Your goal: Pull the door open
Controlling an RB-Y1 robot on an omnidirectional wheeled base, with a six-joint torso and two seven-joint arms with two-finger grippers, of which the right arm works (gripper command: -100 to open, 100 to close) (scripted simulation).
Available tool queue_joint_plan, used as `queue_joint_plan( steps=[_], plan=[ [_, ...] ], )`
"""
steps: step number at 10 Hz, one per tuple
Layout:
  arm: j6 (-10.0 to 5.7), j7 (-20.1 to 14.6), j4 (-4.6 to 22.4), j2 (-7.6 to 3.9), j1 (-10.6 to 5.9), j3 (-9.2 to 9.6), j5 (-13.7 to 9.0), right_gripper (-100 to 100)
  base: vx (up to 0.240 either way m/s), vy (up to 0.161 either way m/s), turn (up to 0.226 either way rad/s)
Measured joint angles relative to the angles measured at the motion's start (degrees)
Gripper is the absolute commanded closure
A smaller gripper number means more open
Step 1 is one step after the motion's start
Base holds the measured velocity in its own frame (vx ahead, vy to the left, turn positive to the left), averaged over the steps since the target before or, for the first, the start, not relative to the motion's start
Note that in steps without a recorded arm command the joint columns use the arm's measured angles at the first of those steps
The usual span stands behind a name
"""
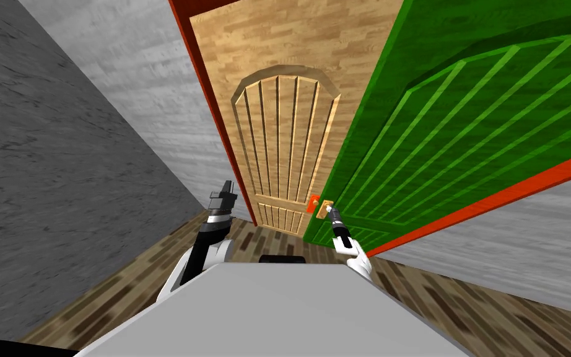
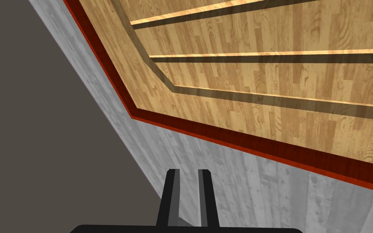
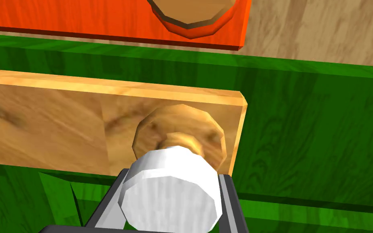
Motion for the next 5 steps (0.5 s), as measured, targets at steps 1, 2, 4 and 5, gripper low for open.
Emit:
queue_joint_plan(
  steps=[1,2,4,5],
  plan=[
    [0.24,0.0,-0.3,-0.14,0.22,-0.41,0.0,100,-0.200,-0.062,-0.120],
    [-0.33,0.2,0.9,-0.24,0.86,-1.25,0.0,100,-0.217,-0.061,-0.059],
    [-0.63,-0.4,1.4,-1.19,1.31,-1.20,-0.1,-100,-0.189,0.005,0.110],
    [-0.42,-0.9,0.2,-0.96,1.64,-0.36,0.2,-100,-0.200,0.039,0.099]
  ],
)
